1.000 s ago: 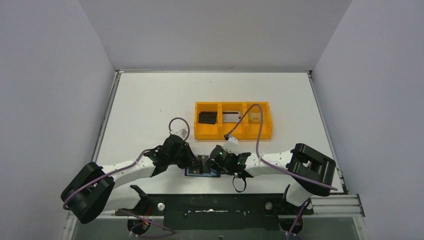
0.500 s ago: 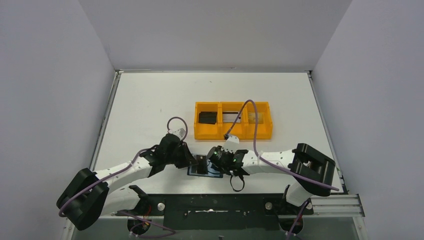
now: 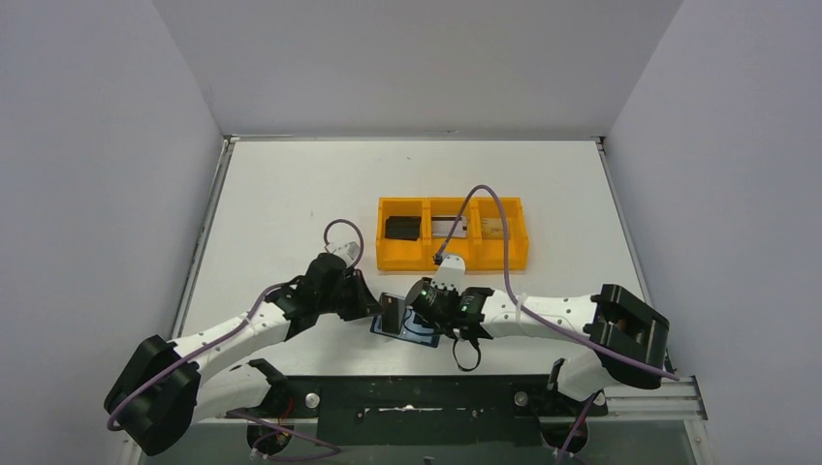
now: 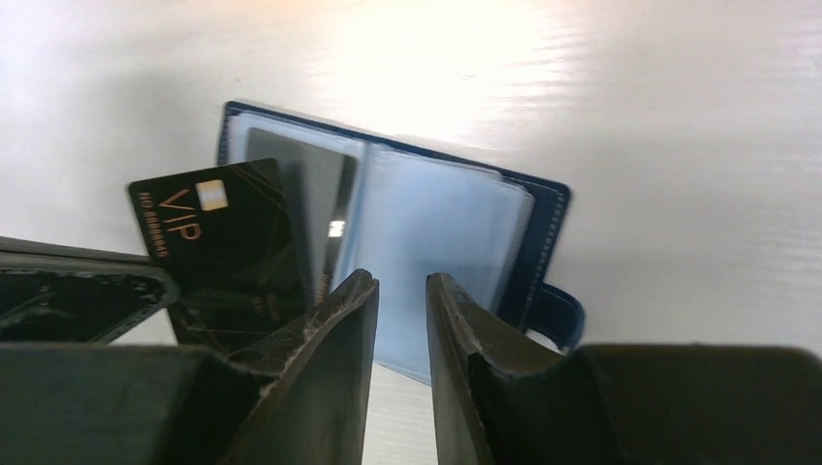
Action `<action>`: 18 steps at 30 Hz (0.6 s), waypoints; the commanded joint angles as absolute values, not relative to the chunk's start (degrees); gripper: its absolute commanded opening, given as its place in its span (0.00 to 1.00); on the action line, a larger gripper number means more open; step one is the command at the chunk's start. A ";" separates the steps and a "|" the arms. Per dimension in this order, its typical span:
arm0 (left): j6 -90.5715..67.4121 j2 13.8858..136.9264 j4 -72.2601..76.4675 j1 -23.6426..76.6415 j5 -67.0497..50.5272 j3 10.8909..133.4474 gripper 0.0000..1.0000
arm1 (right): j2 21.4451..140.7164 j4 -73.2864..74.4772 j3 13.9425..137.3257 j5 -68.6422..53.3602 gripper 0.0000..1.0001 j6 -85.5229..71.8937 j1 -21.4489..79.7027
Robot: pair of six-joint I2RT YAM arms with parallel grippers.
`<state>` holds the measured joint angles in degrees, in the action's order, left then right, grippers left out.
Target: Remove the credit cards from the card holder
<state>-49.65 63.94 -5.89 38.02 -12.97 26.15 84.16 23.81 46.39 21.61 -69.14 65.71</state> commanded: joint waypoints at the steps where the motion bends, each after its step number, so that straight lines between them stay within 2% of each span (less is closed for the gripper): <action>1: -48.32 61.40 -6.76 37.51 -13.28 28.80 0.00 | 83.93 15.05 48.76 19.31 0.27 -63.89 64.80; 6: -48.34 59.79 -8.02 37.16 -12.07 29.17 0.00 | 88.22 11.82 49.07 16.61 0.27 -63.25 63.68; 12: -48.42 58.59 -9.29 36.80 -12.30 29.12 0.00 | 92.85 20.47 47.38 17.60 0.26 -66.92 63.17; 18: -50.62 57.14 -5.51 35.20 -15.26 28.42 0.00 | 89.16 18.85 46.61 17.31 0.26 -63.52 63.96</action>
